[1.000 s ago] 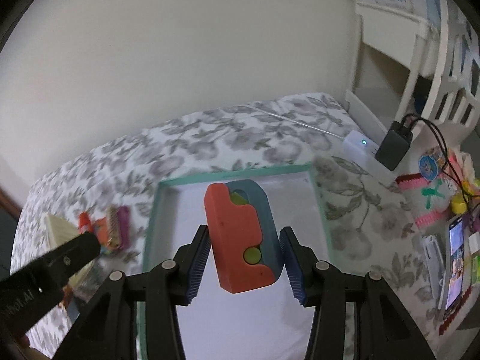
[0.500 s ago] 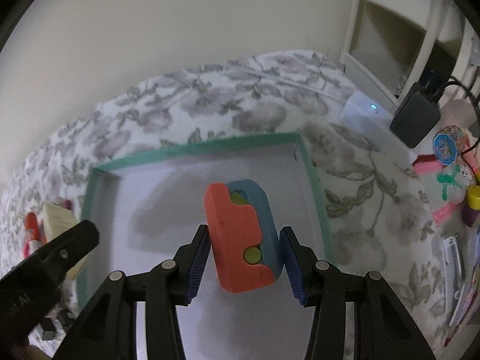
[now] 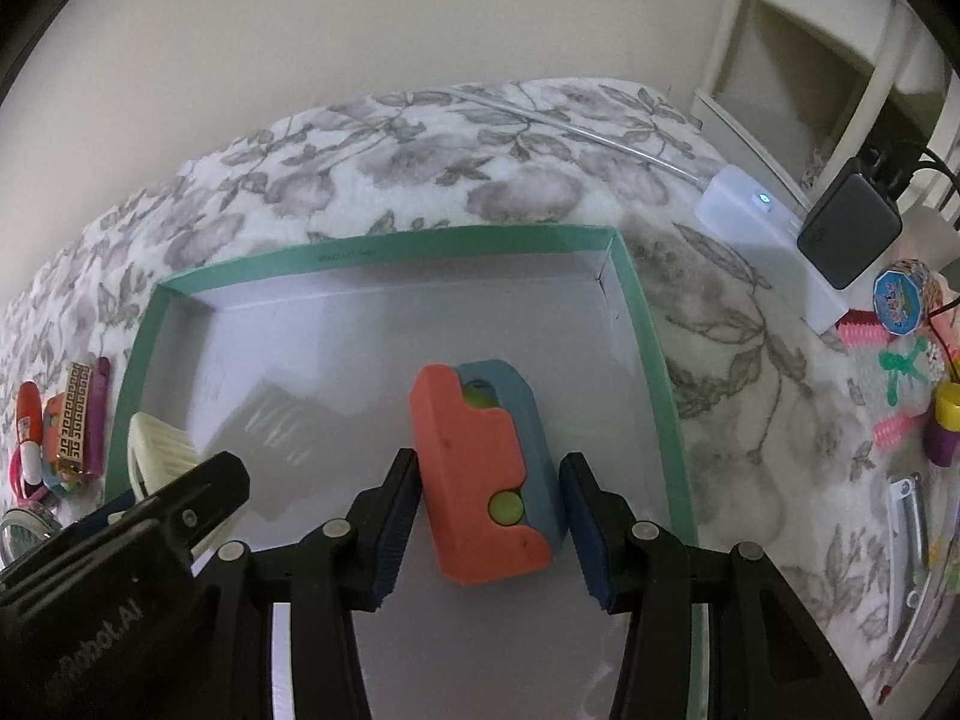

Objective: Organize rigid objects
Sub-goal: 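Carry the cream holder over the teal-rimmed tray with left while right carries the block there, then lower and release the cream holder with left while right releases the block in the tray, then move both open grippers back toward the remaining toys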

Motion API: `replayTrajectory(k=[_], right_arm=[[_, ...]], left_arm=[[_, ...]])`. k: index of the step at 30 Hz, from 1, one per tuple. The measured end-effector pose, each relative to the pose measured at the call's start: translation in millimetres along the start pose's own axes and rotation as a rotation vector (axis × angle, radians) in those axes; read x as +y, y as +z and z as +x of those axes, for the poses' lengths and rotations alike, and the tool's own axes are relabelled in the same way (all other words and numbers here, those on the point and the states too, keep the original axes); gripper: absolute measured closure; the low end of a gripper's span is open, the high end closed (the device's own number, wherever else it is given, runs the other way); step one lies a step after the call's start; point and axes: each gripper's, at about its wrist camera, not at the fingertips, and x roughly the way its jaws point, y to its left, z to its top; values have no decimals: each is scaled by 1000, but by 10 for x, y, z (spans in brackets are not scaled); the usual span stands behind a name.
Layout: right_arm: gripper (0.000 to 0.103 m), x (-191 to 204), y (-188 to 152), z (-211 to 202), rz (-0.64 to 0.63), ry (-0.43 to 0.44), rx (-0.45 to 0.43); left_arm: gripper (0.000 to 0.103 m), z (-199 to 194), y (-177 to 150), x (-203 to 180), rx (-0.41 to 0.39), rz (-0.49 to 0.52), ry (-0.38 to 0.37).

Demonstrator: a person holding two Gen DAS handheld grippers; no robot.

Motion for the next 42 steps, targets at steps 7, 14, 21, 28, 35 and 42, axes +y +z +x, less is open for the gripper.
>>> replayTrajectory(k=[7, 14, 21, 28, 35, 42], right_arm=[[51, 7, 16, -4, 7, 9, 11], [50, -42, 57, -13, 35, 42, 58], [46, -17, 136, -188, 16, 48, 35], [36, -52, 263, -591, 15, 40, -59], [20, -78, 351, -871, 0, 17, -141], [5, -55, 351, -951, -25, 7, -171]], left_arm=[[44, 14, 15, 7, 27, -11, -2], [44, -109, 46, -2, 27, -9, -9], [42, -420, 135, -10, -37, 0, -4], [28, -791, 240, 87, -155, -10, 9], [14, -964, 288, 193, -226, -24, 28], [14, -1004, 293, 217, -240, -23, 41]])
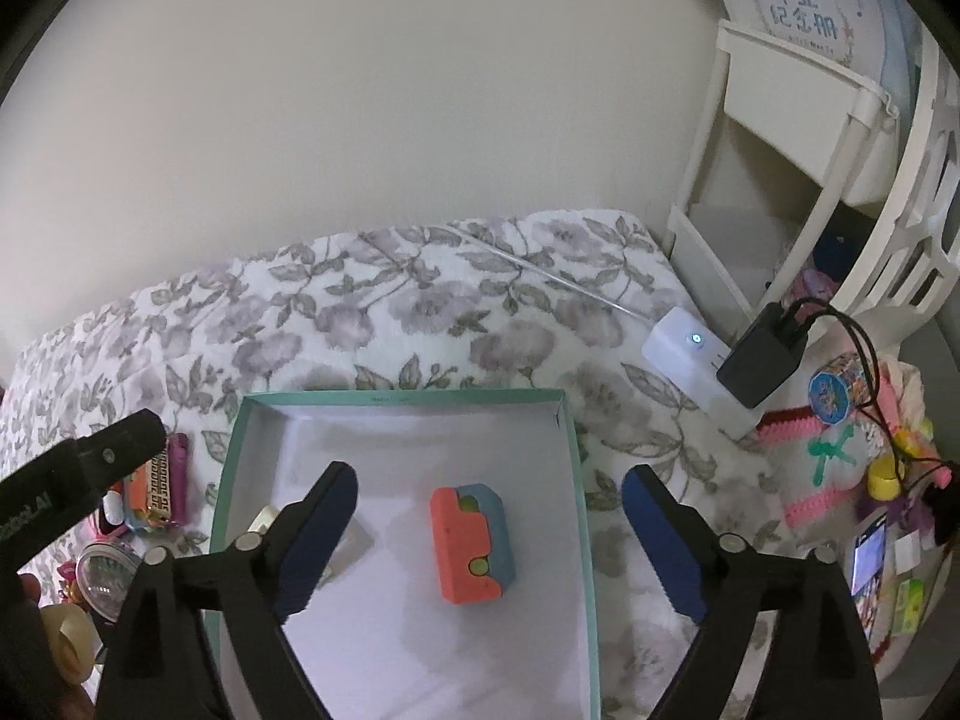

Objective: Organize rigid objects
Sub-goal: 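Move both open grippers back toward the remaining toys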

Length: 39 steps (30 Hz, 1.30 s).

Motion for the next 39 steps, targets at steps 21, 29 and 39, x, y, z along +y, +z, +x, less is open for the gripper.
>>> replayTrajectory(k=[21, 29, 39], right_arm=[[0, 83, -36, 42, 9, 49, -9], [0, 231, -62, 34, -18, 83, -34], [0, 922, -92, -191, -129, 266, -45]], left_arm=[[0, -120, 37, 175, -133, -10, 81], [0, -295, 98, 445, -180, -63, 94], [0, -807, 140, 1263, -222, -142, 298]])
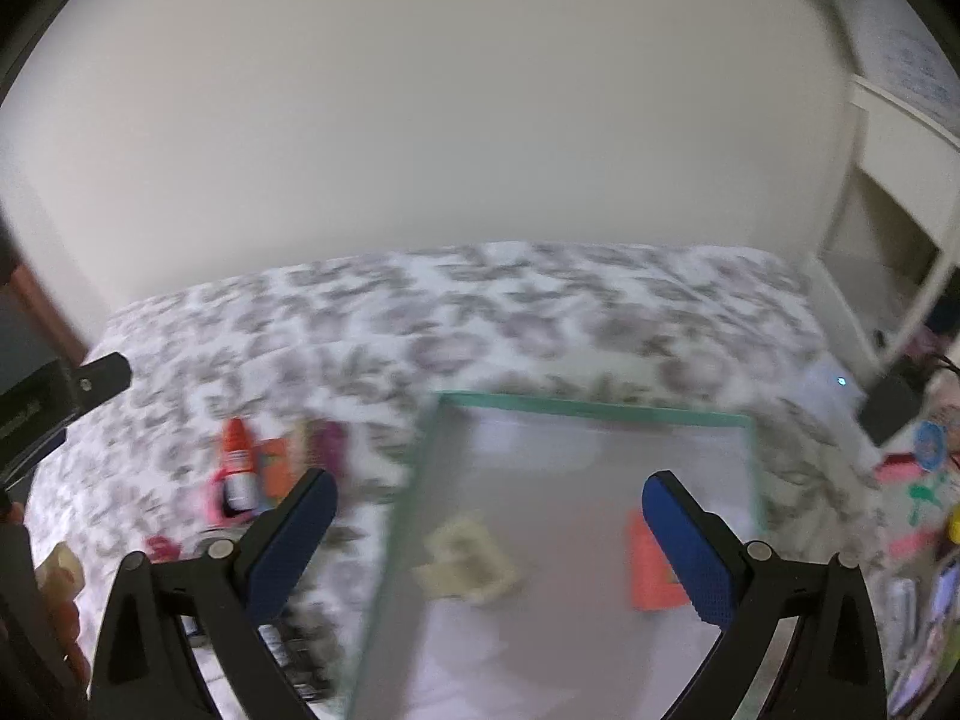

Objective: Organize rigid objects
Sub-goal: 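Move both open grippers back toward the remaining toys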

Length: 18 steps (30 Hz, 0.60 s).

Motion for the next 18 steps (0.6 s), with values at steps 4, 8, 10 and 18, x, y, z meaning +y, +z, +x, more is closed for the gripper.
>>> replayTrajectory(k=[4, 8, 10, 18], right_arm=[[0, 364, -21, -46, -86, 46, -2], [0, 625, -93, -10, -142, 91, 25], [0, 752, -152, 34, -163, 122, 49], [0, 1003, -434, 288, -194, 170, 171]], left_arm=[[0, -55, 25, 353, 19, -26, 61], [0, -12, -27, 726, 74, -95, 83], [0, 35, -73, 852, 109, -116, 84], [0, 149, -329, 1121, 193, -143, 100]])
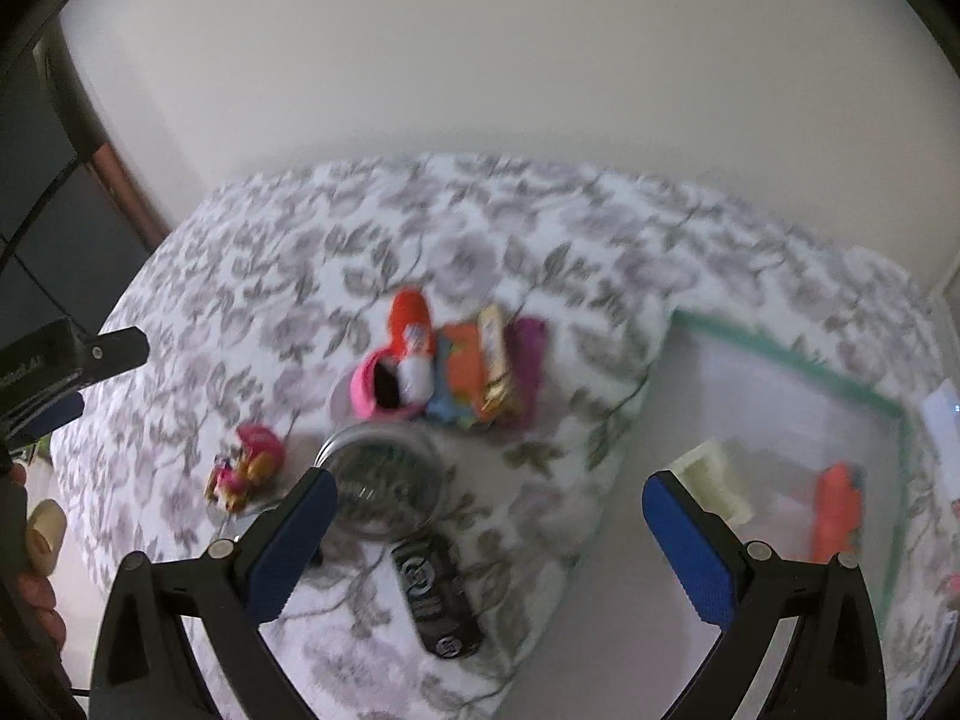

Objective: Organize rigid objects
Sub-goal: 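Move both open grippers back toward the remaining toys, then grasp the black charger with left while right grasps the black CS toy car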

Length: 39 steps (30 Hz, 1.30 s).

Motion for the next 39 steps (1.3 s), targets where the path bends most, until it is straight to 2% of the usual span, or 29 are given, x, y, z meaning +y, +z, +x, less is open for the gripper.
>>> replayTrajectory(k=[4, 12, 16, 22, 32, 36, 39], right_arm=[[0, 68, -120, 131, -10, 21, 57], [0, 129, -272, 340, -30, -11, 133], [1, 197, -323, 399, -76, -54, 133], [11, 266, -378, 477, -99, -34, 149], [20, 365, -505, 658, -157, -51, 195], [19, 440, -549, 720, -210, -103, 198], [20, 445, -556, 726, -210, -104, 191]], left_arm=[[0, 242, -176, 50, 92, -16, -12], [0, 719, -479, -47, 260, -37, -58], [0, 900, -588, -69, 327, -69, -71], [0, 1003, -689, -97, 354, -65, -49], [1, 1097, -782, -228, 343, -18, 1], [7, 1093, -829, -321, 337, 7, 25], [9, 1096, -837, -374, 332, 15, 34]])
